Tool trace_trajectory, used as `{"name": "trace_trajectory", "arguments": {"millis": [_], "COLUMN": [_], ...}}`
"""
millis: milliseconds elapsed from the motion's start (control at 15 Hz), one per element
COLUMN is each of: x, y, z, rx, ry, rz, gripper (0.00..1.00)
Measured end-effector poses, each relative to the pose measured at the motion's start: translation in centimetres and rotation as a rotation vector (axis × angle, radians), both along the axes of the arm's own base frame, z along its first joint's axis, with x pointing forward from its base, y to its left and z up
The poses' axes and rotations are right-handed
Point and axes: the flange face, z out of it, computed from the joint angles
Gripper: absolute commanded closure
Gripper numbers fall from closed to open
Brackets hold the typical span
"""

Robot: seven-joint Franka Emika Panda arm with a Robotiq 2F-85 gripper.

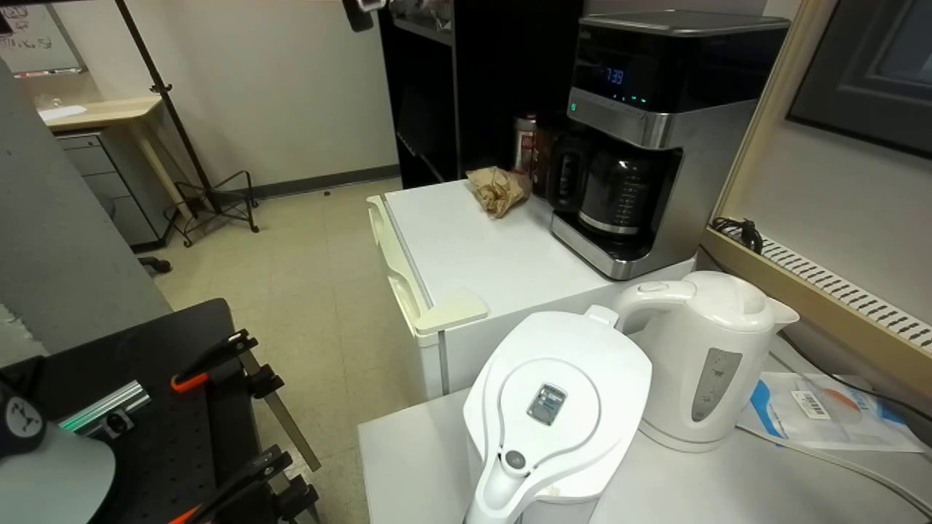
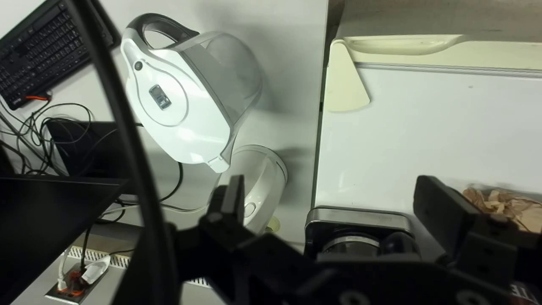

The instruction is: Press a button on the right side of the coffeemaker.

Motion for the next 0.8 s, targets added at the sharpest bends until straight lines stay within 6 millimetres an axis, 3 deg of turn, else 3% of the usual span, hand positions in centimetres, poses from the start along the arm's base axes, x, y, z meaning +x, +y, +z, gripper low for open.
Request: {"name": "trace_trajectory", "arguments": {"millis": [467,533,600,733,800], "x": [1.4,1.9,2.5,3.8,4.4], "y": [-0.9,-1.2,-1.5,-2.2,-2.5], "z": [-2.2,-2.7,-3.2,-4.3,-4.8], "rx": [-0.093,-0.117,-0.136,-0.163,-0.174], "ry": [0.022,0.02,0.018,0.007,0.0], "rz": [0.053,0.073,0.091,0.127,0.143], "gripper": [0.0,0.03,0.26,0.32,0.4]}}
